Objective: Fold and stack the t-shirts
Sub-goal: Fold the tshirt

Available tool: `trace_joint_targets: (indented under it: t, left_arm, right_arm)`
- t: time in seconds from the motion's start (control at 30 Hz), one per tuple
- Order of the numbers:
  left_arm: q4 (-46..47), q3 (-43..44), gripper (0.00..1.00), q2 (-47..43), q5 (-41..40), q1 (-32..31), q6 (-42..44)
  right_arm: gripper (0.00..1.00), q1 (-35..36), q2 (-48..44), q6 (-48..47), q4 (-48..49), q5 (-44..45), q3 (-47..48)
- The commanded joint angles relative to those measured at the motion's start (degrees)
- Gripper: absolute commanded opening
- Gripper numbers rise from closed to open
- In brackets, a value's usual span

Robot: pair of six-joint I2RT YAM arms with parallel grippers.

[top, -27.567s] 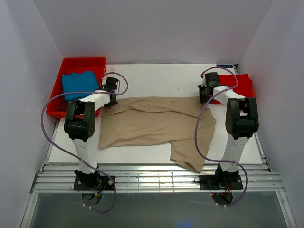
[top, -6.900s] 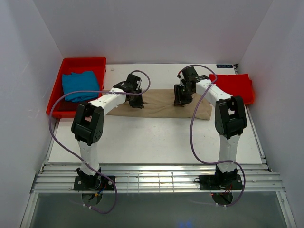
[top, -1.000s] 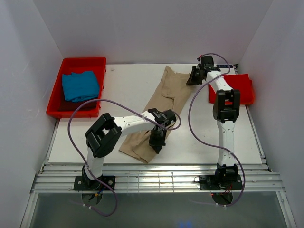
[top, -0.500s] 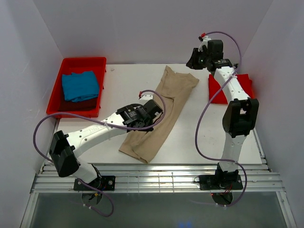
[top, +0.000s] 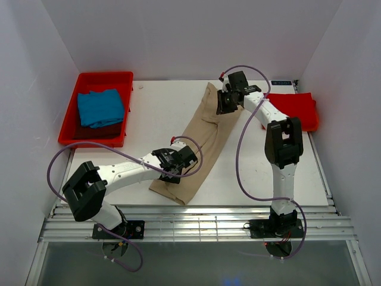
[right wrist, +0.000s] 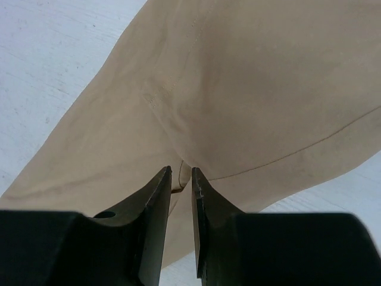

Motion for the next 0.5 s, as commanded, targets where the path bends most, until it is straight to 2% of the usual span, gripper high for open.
trace_joint_targets:
  t: [0.0,0.17,0.47]
  left_arm:
    - [4.0,-2.2,0.5,-1.9,-0.1,0.0,0.9]
    - [7.0,-4.2,0.49,-1.4,0.9,0.0,2.5]
    - [4.7,-4.0,0.42,-0.5,2.7,0.0,0.0]
  right_arm:
    - [0.27,-0.3,-1.4,-0.2,0.4,1.3,0.6]
    - [0.27,-0.2,0.0,-0.5,0.2,3.7,0.6]
    - [0.26,-0.3,7.3,-0.5,-2.6,8.7,5.3]
